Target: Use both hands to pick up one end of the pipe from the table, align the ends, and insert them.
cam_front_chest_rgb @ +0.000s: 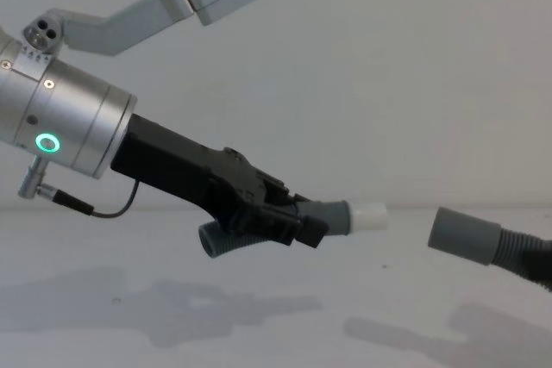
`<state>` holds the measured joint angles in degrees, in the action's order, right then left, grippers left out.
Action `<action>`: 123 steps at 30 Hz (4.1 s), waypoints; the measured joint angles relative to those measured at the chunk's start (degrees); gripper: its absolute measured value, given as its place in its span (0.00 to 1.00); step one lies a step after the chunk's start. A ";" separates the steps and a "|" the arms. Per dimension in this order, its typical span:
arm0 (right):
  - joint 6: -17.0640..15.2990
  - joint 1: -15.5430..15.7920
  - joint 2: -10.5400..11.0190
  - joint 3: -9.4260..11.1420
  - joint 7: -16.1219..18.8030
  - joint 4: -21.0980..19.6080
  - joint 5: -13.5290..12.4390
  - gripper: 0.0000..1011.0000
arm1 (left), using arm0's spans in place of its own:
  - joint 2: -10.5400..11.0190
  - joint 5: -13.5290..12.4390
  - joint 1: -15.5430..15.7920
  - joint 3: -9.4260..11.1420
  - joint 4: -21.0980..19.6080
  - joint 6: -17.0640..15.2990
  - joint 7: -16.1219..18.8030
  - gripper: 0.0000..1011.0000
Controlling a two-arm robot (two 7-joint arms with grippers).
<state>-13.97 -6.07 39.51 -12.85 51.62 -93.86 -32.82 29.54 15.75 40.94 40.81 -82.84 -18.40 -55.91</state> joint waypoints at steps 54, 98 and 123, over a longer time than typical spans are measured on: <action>-3.07 -4.05 1.43 -4.69 0.50 2.21 -2.01 0.12 | 0.59 2.31 4.63 4.86 4.02 0.20 -5.77 0.35; -4.12 -4.53 1.33 -7.12 -2.78 1.45 -3.70 0.12 | 1.10 3.63 5.93 7.46 4.39 -0.70 -5.55 0.35; -4.69 -5.57 1.61 -9.36 -3.13 2.00 -4.30 0.12 | 1.29 4.99 6.55 8.46 5.14 -0.57 -5.47 0.35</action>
<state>-18.65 -11.64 41.12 -22.22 48.49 -91.86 -37.12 30.83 20.74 47.48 49.27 -77.70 -18.97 -61.39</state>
